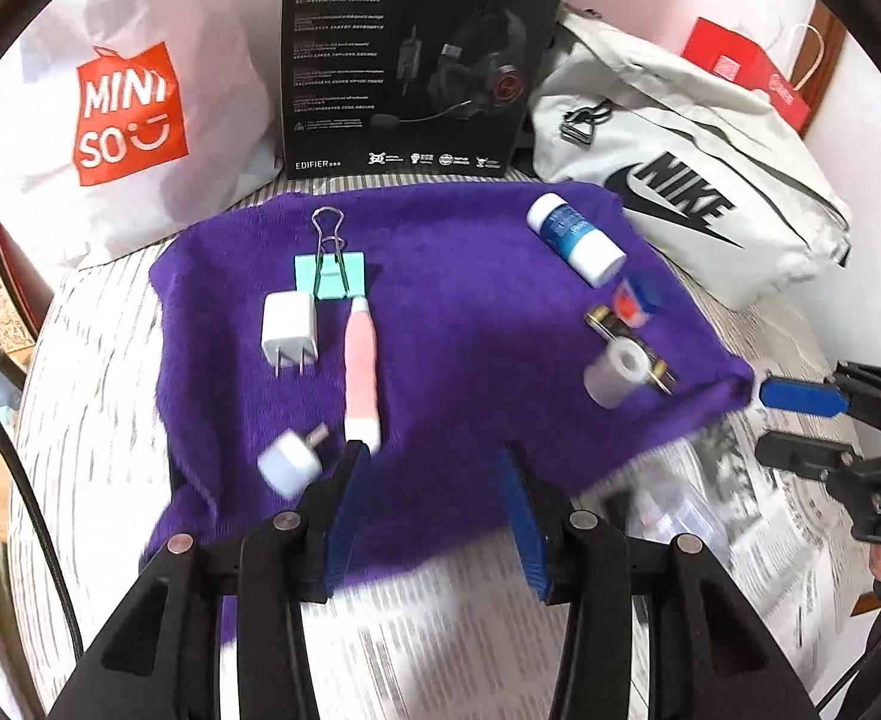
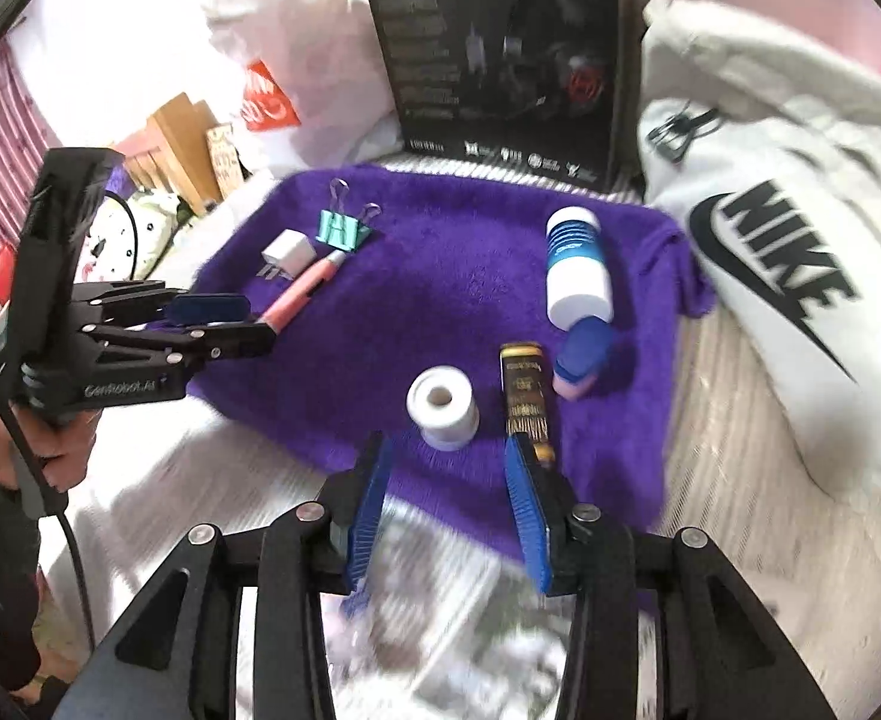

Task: Organize rigid objects
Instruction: 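Grasp the black rectangular block with the left tool while the right tool grasps the clear pill bottle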

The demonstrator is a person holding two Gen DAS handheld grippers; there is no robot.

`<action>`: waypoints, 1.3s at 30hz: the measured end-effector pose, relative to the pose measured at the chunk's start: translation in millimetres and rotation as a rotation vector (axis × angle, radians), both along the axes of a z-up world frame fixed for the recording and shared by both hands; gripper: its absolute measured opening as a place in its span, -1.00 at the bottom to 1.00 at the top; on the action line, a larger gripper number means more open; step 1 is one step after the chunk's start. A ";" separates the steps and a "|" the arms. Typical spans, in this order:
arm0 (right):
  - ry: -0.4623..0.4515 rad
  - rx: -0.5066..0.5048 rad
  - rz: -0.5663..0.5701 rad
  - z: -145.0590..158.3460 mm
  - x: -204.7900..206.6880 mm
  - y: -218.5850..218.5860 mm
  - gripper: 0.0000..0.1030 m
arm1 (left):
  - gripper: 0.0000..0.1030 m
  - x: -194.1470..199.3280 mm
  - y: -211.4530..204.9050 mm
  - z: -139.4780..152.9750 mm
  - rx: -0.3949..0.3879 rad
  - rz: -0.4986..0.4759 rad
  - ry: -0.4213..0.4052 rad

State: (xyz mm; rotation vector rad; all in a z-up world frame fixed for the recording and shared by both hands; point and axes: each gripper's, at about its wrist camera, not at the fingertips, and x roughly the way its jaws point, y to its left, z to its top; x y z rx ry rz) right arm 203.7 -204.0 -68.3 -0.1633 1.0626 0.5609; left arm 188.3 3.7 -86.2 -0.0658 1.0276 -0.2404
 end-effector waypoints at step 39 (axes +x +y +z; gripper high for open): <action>0.102 -0.058 -0.183 -38.6 -79.1 -54.3 -0.22 | -0.16 -49.4 -93.7 -35.1 -0.032 -0.100 0.083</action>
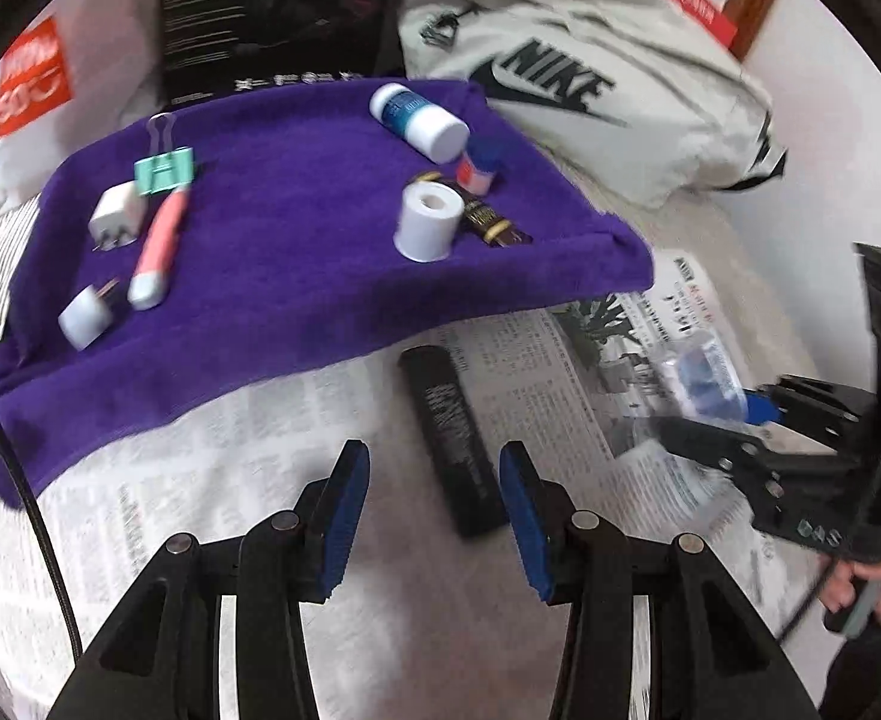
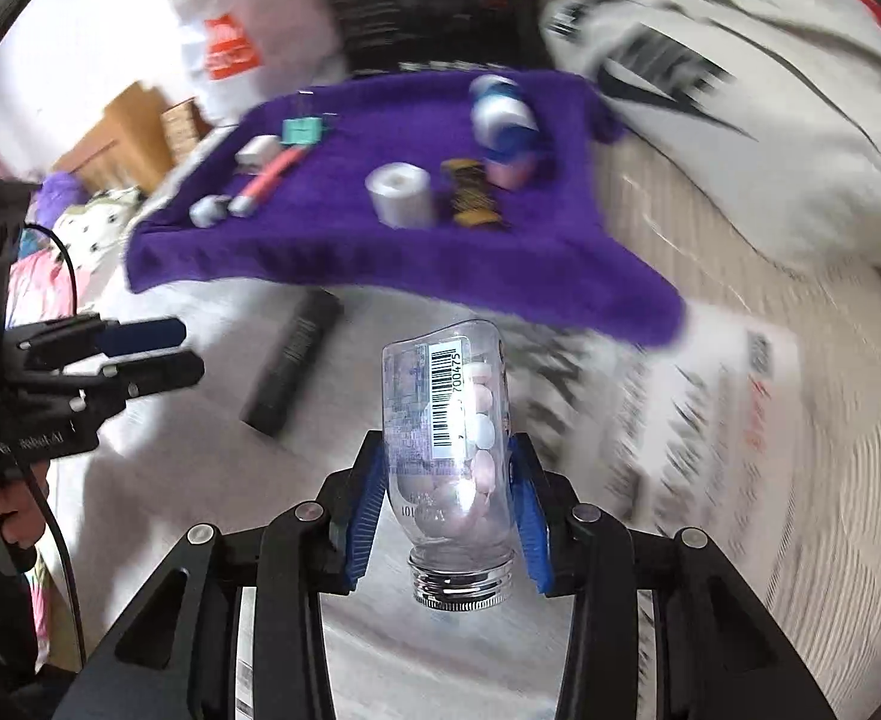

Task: Organize rigid objects
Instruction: 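Grasp the black rectangular block with the left tool while the right tool grasps the clear pill bottle, then carry the black block and pill bottle onto the purple towel and open both tools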

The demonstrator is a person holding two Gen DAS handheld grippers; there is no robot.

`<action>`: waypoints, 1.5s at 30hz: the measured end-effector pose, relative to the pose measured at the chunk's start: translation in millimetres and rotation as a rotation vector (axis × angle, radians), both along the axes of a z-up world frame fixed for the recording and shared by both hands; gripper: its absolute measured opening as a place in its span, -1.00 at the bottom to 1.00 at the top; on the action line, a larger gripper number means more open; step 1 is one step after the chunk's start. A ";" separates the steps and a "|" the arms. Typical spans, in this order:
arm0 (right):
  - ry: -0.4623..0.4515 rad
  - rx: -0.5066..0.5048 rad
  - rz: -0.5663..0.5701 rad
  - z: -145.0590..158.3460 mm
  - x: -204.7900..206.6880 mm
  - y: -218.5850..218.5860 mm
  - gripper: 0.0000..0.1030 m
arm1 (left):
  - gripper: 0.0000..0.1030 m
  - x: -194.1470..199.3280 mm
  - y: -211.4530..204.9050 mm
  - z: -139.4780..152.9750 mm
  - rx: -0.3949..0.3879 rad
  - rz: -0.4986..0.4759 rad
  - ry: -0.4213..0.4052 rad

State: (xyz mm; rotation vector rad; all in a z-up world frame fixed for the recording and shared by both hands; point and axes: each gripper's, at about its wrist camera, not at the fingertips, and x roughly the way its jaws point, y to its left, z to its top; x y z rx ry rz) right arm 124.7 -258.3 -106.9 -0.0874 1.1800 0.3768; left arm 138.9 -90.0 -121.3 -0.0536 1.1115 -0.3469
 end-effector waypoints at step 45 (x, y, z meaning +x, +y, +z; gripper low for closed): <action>-0.008 -0.008 -0.063 -14.2 -10.8 -25.0 -0.23 | -0.59 0.5 -2.6 -7.4 0.159 -0.038 -0.059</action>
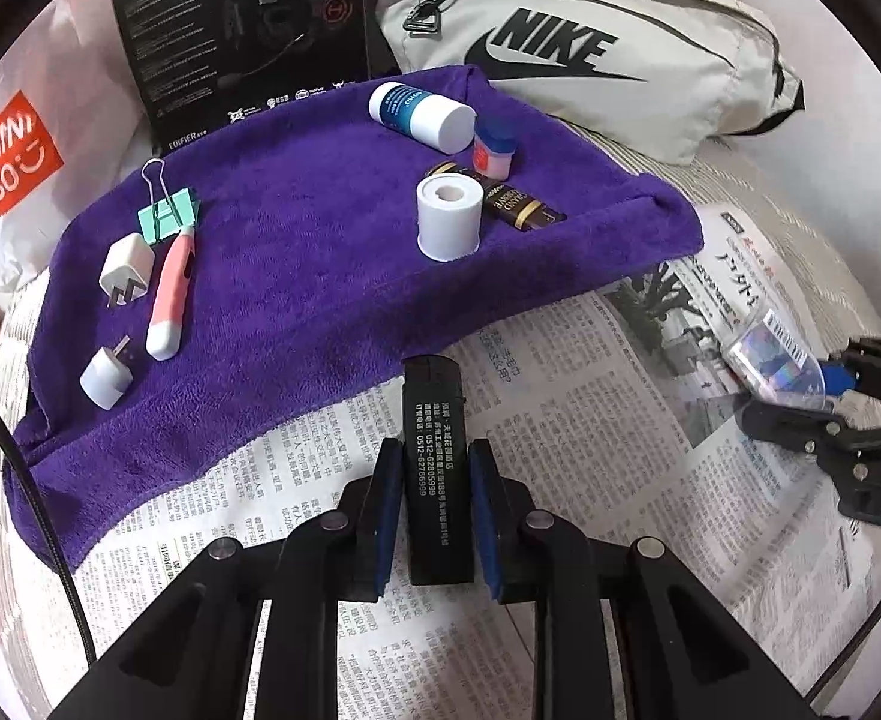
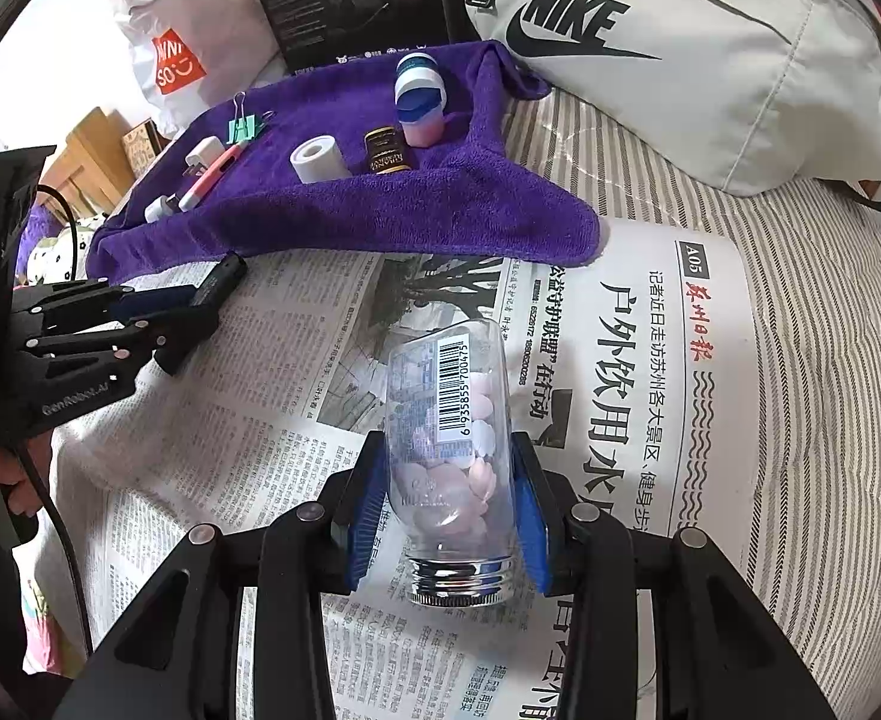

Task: Organize rigid objects
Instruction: 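Carry the black block and pill bottle onto the purple towel and open both tools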

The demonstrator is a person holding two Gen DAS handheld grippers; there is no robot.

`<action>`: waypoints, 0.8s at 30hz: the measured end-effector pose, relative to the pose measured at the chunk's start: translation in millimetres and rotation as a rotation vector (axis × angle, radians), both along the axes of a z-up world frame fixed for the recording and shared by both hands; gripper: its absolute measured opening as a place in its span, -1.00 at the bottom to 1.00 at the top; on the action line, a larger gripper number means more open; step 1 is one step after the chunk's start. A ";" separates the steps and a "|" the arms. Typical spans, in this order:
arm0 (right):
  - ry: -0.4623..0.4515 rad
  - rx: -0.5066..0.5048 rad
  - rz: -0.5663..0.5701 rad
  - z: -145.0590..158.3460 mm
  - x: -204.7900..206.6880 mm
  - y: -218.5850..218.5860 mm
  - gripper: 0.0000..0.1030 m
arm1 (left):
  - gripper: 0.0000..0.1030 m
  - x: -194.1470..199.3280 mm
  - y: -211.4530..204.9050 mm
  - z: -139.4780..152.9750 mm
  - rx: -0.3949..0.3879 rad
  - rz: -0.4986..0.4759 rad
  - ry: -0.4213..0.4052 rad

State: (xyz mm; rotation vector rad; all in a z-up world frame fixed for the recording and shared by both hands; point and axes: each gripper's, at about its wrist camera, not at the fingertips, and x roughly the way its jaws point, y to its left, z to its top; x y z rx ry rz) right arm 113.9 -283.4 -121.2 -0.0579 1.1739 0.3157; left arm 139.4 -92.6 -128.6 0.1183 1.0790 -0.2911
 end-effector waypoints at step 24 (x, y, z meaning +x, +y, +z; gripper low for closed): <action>-0.027 0.067 0.030 25.1 1.6 4.4 -0.23 | -0.60 -11.4 65.0 42.3 -0.183 0.068 -0.026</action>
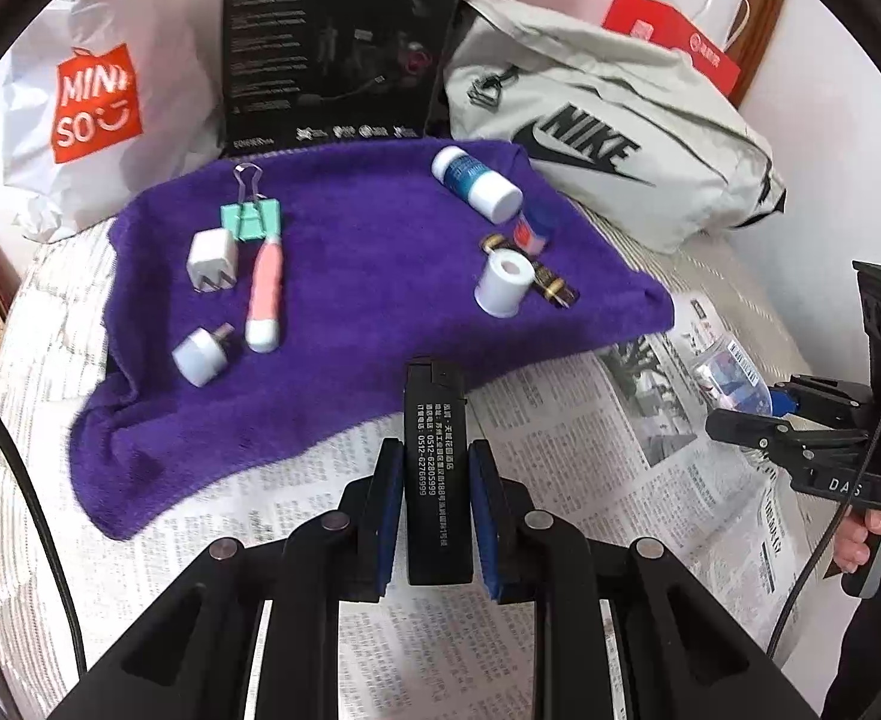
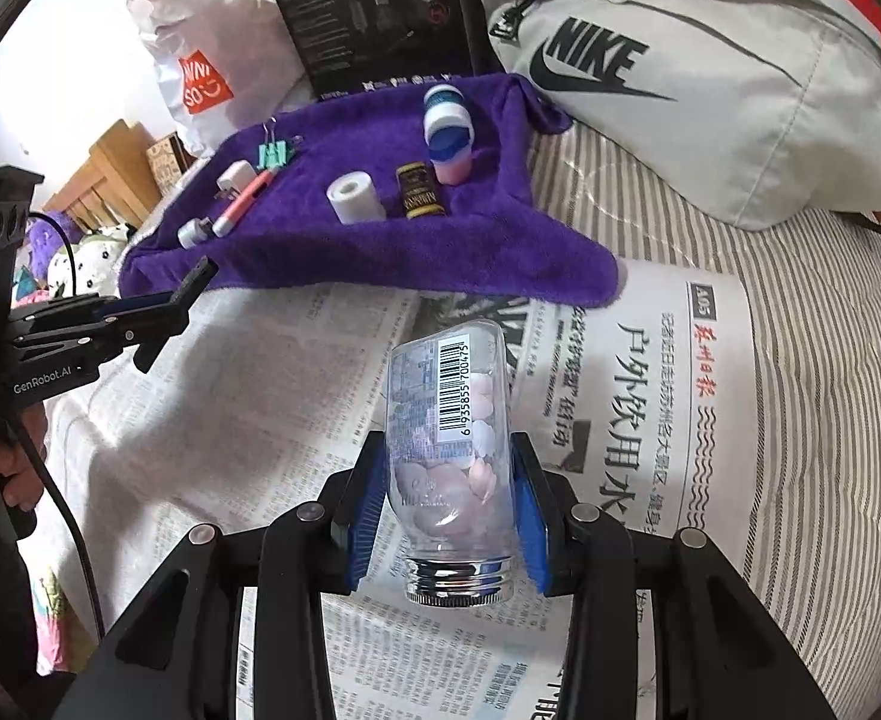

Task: Organize rigid objects
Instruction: 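Carry the black block and pill bottle onto the purple towel and open both tools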

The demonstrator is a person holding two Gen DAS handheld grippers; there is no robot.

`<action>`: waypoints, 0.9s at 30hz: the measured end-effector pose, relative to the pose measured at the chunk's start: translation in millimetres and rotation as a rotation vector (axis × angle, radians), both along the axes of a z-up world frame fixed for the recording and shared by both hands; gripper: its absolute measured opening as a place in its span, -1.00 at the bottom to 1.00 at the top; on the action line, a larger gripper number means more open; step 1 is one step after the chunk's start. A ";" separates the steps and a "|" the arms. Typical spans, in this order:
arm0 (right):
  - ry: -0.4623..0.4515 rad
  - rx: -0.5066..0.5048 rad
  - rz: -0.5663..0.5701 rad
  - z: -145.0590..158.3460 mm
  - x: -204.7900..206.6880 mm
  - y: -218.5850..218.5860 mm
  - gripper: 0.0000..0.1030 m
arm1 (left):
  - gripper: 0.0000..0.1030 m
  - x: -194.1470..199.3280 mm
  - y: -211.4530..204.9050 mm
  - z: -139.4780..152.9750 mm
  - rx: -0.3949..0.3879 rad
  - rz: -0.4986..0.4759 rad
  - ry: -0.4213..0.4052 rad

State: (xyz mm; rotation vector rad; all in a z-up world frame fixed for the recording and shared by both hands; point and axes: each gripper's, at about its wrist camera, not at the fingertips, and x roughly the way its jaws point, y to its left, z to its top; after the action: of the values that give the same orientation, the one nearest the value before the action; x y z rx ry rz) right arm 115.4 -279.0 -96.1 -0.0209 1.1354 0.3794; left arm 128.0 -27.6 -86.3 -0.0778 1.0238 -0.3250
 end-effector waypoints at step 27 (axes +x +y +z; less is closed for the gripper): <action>-0.059 -0.039 0.160 22.4 164.7 103.0 -0.23 | -0.59 63.6 71.9 7.2 -0.005 0.100 -0.013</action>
State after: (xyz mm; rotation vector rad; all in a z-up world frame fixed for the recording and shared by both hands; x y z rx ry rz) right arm 280.1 -176.0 -73.7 -0.1575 1.0857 0.4960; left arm 191.6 44.3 -79.1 -0.1308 1.0029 -0.2362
